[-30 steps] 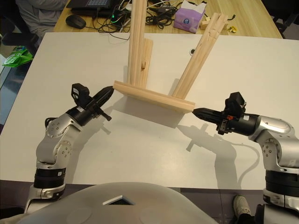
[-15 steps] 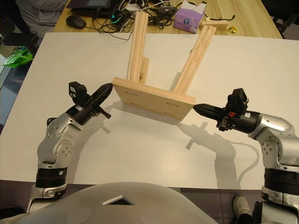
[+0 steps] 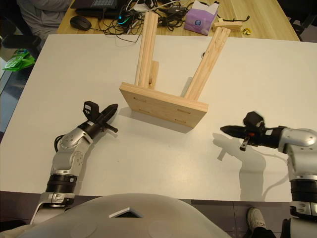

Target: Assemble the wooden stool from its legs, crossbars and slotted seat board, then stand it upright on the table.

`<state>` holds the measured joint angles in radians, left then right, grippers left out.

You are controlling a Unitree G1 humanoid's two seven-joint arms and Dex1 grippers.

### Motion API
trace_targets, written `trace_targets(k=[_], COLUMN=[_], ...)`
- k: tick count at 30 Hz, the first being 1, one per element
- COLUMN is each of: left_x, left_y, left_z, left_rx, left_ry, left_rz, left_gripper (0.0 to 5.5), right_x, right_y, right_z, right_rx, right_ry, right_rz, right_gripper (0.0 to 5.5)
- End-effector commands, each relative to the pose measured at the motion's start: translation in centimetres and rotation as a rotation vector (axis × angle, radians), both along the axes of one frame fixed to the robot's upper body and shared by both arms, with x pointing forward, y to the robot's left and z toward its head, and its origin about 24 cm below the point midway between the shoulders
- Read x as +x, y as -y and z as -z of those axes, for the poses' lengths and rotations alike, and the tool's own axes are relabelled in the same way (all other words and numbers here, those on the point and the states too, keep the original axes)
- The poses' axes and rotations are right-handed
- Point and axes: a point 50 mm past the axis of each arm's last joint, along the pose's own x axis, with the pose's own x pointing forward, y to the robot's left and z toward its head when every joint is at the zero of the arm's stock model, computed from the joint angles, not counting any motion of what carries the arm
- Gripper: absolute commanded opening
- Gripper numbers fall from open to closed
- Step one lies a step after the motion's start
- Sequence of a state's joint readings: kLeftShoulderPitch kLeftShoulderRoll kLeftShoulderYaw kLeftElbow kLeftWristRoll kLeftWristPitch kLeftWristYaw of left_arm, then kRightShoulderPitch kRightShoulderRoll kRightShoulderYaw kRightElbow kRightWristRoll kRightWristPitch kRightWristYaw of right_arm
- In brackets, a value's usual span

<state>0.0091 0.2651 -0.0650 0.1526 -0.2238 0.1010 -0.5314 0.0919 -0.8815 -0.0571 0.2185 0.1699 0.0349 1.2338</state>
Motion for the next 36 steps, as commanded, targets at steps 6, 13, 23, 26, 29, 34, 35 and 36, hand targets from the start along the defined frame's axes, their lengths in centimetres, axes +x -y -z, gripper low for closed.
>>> trace_targets(k=[6,13,23,26,29,34,35,36], left_x=[2.3,1.1,-0.6,-1.2,-1.5,-1.7,-1.7,-1.7], left_y=[2.2,2.5,4.0,3.9,3.0,3.1,3.4,3.7], left_z=[3.2,3.0,2.0,2.0,2.1,2.0,1.9,1.8], left_rx=[0.300,0.268,0.218,0.235,0.254,0.250,0.242,0.234], left_ry=[-0.022,-0.020,-0.027,-0.041,-0.057,-0.059,-0.056,-0.049], left_rz=[0.139,0.252,0.385,0.403,0.380,0.387,0.394,0.399], left_gripper=[0.02,0.02,0.02,0.02,0.02,0.02,0.02,0.02], right_x=[1.9,3.2,3.0,2.7,2.3,2.2,2.2,2.2], right_y=[-1.2,-2.6,-2.6,-2.5,-2.0,-2.1,-2.2,-2.2], right_z=[2.4,2.6,2.9,2.8,2.8,2.8,2.8,2.8], right_rx=[-0.172,-0.137,-0.123,-0.120,-0.127,-0.121,-0.119,-0.117], right_ry=[0.115,0.183,0.157,0.137,0.118,0.114,0.115,0.116], right_rz=[-0.159,-0.148,-0.147,-0.156,-0.158,-0.160,-0.161,-0.163], right_gripper=[0.00,0.00,0.00,0.00,0.00,0.00,0.00,0.00])
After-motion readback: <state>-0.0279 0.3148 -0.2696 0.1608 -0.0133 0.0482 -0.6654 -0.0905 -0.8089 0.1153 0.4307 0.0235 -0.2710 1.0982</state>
